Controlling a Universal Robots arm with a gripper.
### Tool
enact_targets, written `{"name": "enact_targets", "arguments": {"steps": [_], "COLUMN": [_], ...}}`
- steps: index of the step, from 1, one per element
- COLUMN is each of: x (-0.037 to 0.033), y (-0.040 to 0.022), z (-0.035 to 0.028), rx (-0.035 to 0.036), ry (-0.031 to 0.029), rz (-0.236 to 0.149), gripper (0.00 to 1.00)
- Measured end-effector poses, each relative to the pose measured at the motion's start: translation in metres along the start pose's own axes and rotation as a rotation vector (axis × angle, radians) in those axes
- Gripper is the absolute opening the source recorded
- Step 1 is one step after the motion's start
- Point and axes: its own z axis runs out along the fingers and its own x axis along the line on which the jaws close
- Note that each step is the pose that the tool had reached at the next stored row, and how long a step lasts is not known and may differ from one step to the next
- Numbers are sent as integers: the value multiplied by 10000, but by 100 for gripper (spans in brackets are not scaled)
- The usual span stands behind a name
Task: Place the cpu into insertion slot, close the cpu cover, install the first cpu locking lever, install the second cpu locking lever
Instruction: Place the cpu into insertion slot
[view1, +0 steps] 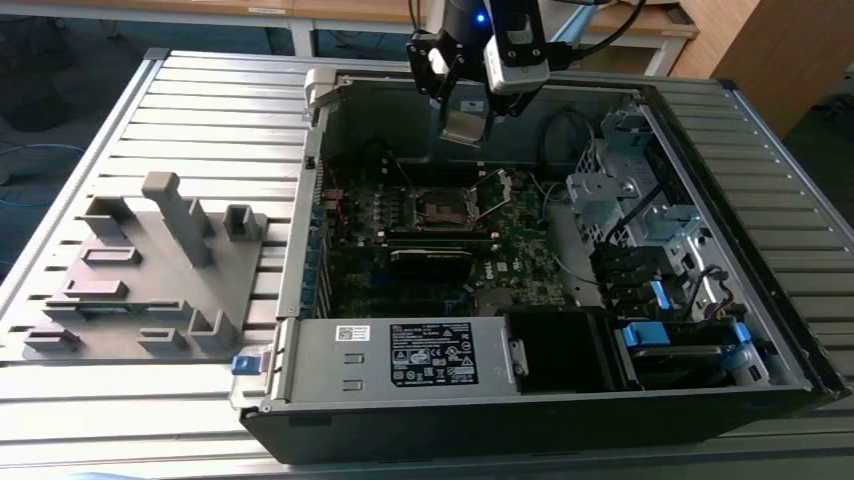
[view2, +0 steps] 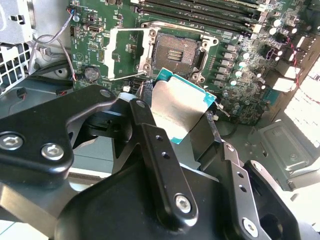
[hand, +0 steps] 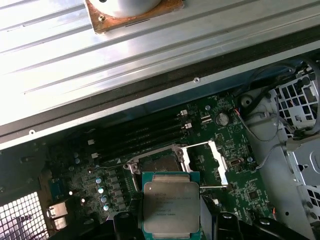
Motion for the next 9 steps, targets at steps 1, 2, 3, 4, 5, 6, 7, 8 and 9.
{"name": "enact_targets", "arguments": {"steps": [1, 2, 3, 4, 5, 6, 7, 8, 9], "x": [0, 0, 0, 0, 0, 0, 0, 0, 0], "y": [0, 0, 0, 0, 0, 0, 0, 0, 0], "z": [0, 0, 0, 0, 0, 0, 0, 1, 2], "rx": [0, 1, 1, 1, 0, 0, 0, 1, -1], "ry": [0, 0, 0, 0, 0, -1, -2, -6, -10], "rz": [0, 1, 0, 1, 4, 12, 34, 68, 115], "gripper": [54, 54, 54, 54, 54, 54, 54, 54, 54]}}
